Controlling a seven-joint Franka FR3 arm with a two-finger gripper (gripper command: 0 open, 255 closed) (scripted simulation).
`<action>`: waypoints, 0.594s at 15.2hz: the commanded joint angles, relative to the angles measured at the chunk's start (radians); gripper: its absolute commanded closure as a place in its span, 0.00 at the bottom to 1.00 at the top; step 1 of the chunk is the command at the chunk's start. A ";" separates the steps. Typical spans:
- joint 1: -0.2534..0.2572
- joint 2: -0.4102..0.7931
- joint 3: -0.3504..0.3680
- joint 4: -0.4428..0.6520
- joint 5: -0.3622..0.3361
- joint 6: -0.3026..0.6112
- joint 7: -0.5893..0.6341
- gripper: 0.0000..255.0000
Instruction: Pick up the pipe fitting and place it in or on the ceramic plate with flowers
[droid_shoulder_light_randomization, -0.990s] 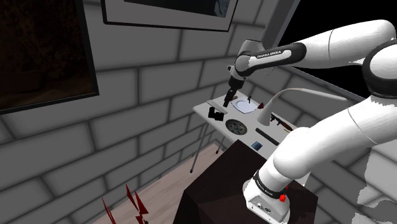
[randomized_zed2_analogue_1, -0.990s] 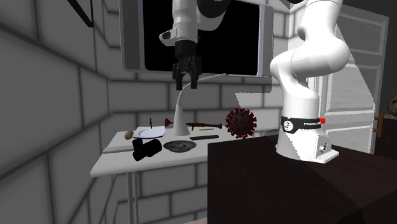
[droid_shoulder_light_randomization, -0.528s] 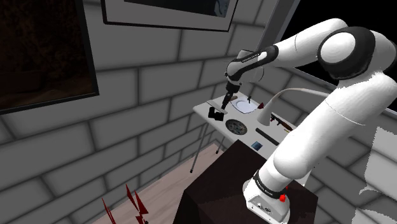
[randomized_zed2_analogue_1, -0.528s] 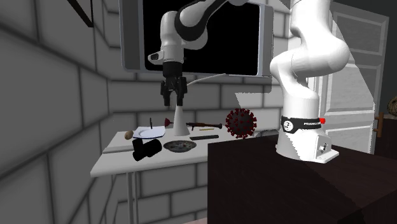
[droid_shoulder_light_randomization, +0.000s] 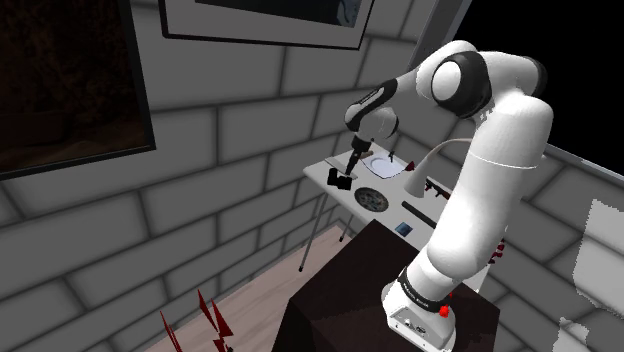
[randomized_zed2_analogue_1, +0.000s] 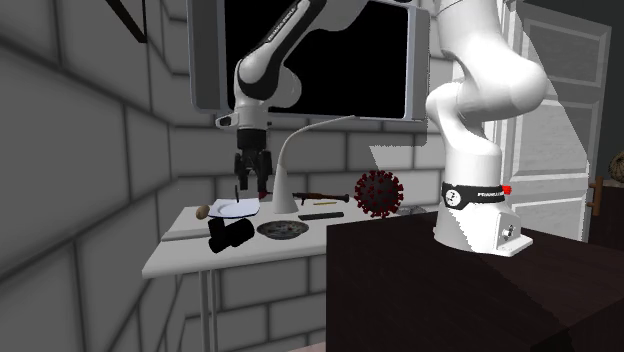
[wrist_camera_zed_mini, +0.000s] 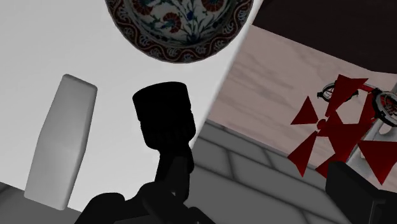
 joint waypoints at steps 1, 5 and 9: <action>-0.039 0.093 0.022 0.073 0.065 0.003 -0.072 0.00; -0.123 0.256 0.074 0.220 0.145 -0.002 -0.172 0.00; -0.178 0.366 0.109 0.325 0.182 -0.005 -0.220 0.00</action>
